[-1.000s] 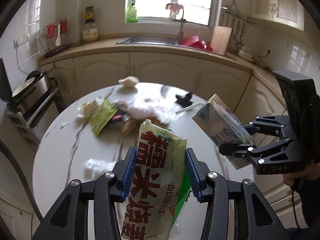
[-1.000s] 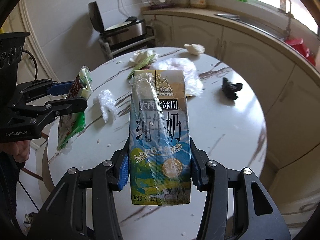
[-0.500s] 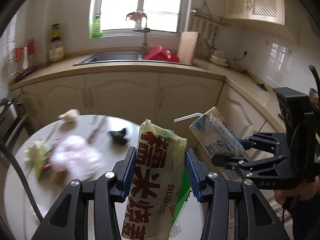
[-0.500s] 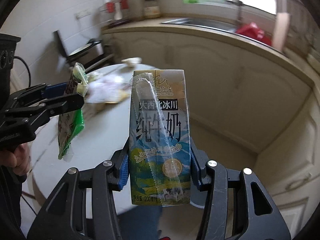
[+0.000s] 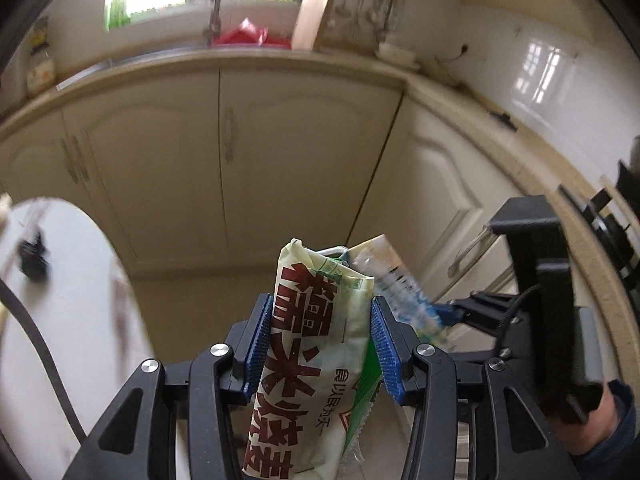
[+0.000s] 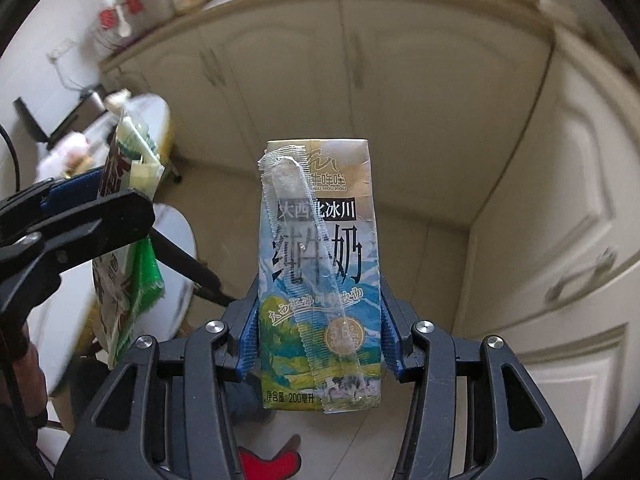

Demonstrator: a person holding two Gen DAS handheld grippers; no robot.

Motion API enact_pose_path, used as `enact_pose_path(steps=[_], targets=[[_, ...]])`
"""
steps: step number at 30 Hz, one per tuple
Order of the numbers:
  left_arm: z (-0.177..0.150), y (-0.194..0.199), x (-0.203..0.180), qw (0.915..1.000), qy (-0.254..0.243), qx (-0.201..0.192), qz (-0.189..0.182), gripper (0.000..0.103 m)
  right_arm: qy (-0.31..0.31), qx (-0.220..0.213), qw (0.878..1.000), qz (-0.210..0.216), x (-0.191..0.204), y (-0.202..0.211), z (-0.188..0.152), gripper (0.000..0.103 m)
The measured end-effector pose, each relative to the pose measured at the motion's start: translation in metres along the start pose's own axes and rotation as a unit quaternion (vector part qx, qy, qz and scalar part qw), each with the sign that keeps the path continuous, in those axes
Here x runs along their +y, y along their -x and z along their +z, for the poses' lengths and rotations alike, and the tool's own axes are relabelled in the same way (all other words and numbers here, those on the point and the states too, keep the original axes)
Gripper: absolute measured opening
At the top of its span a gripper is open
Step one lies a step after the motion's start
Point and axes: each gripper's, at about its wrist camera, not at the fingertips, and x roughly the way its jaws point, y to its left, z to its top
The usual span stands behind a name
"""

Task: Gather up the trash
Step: 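Carry the wrapper and carton to the blue bin with both grippers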

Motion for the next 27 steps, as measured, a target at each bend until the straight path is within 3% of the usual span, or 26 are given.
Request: enact_pose_path(steps=[8,16,23,27], targets=[[0.007,-0.1,0.016,0.9983,0.027,0.048,0.019,0.044,-0.032,0.075,0.996,0.028,-0.034,-0.087,-0.032,0.047],[0.012,-0.191,0.021,0.9966,0.032,0.064,0.042,0.045,-0.052,0.124,0.99,0.036,-0.06,-0.152,-0.052,0.047],[0.032,-0.249,0.043,0.9956,0.046,0.075,0.034,0.048,-0.063,0.131,0.989,0.036,-0.066,-0.181,-0.045,0.048],[0.039,-0.273,0.06,0.9939,0.064,0.083,0.034,0.056,-0.077,0.133,0.987,0.043,-0.071,-0.19,-0.049,0.057]])
